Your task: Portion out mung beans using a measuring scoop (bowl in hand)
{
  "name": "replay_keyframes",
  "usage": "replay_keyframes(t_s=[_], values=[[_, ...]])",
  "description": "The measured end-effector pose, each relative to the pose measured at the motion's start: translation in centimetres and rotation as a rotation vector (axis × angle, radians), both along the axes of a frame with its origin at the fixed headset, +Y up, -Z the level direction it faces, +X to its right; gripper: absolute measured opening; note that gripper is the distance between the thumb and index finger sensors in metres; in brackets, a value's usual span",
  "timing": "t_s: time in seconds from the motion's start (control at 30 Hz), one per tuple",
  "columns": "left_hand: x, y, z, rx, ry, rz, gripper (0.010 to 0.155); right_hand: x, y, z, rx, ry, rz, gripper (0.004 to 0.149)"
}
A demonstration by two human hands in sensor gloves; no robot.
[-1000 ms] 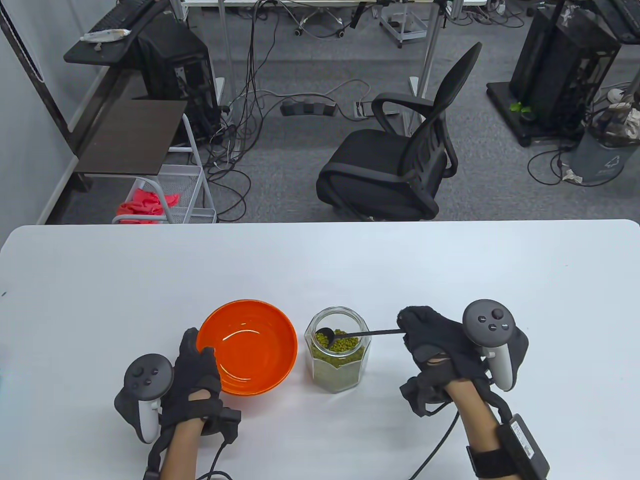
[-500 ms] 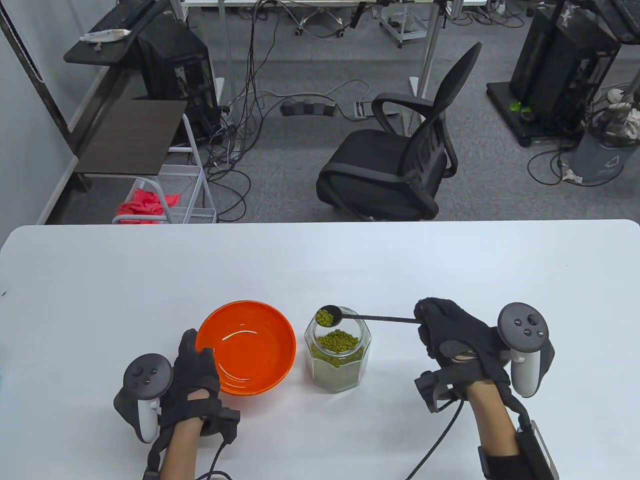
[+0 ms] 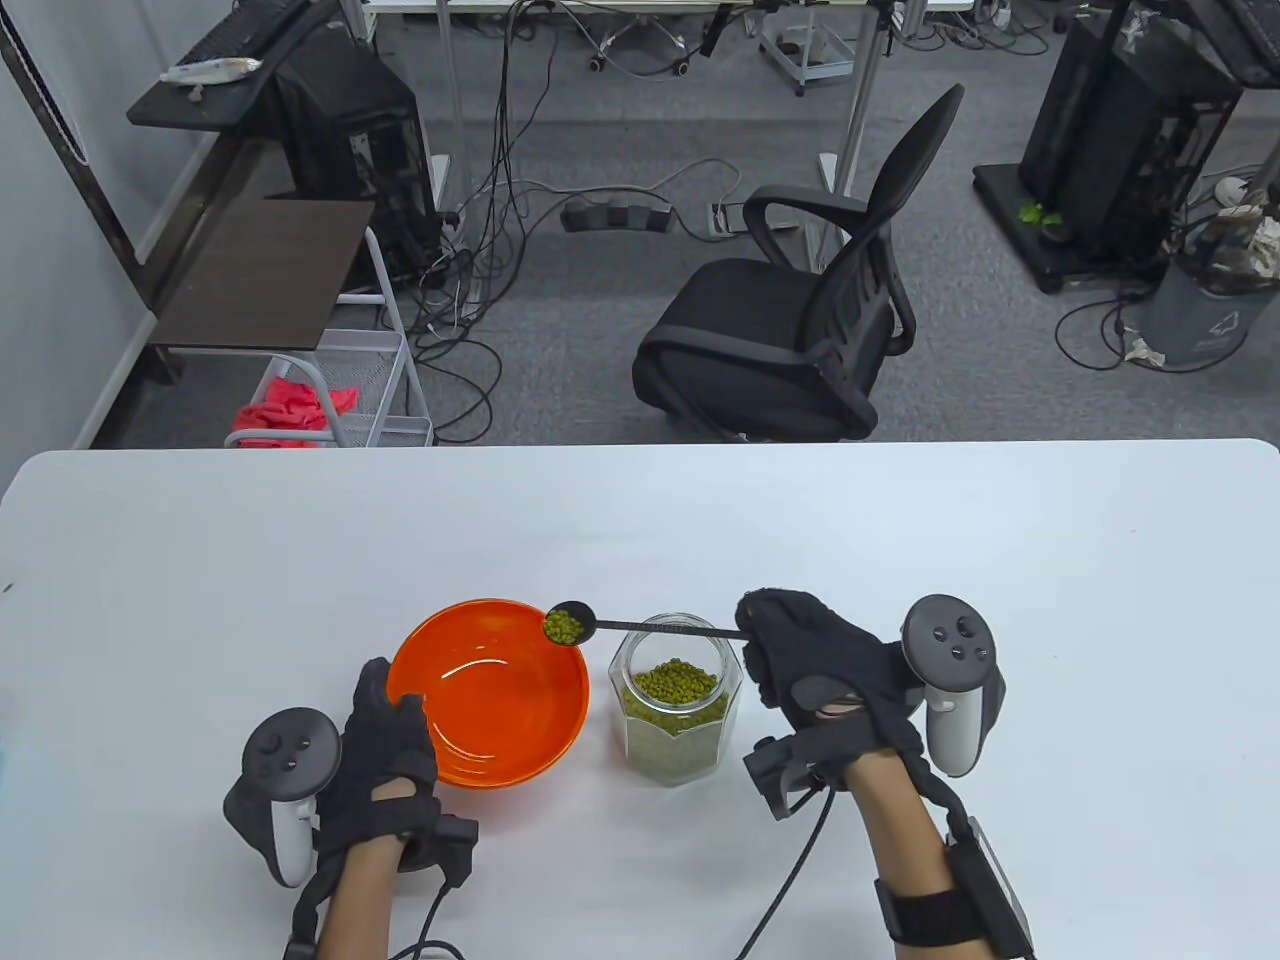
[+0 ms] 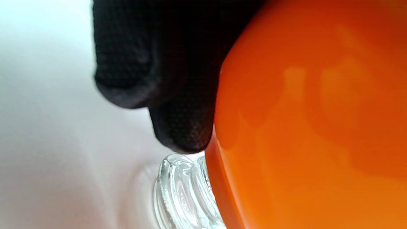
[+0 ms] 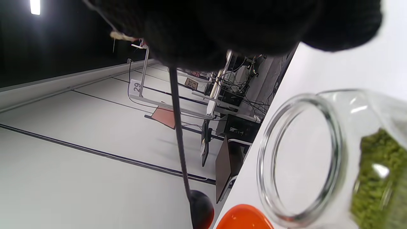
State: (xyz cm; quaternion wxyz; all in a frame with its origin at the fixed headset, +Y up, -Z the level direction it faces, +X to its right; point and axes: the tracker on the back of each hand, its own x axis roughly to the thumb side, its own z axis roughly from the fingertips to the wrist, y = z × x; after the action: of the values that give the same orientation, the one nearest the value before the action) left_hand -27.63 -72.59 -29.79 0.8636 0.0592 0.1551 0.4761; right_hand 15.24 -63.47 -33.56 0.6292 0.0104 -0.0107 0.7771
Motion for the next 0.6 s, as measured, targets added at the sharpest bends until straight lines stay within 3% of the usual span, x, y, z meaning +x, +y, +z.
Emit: replay_keyframes(t_s=[0.27, 0.6], values=[[0.0, 0.0, 0.0, 0.001, -0.004, 0.002, 0.062, -2.8, -1.1, 0.2, 0.036, 0.052, -0.001, 0.039], [0.0, 0.0, 0.0, 0.003, -0.004, 0.001, 0.062, -4.9, -0.8, 1.3, 0.112, 0.114, 0.097, 0.041]])
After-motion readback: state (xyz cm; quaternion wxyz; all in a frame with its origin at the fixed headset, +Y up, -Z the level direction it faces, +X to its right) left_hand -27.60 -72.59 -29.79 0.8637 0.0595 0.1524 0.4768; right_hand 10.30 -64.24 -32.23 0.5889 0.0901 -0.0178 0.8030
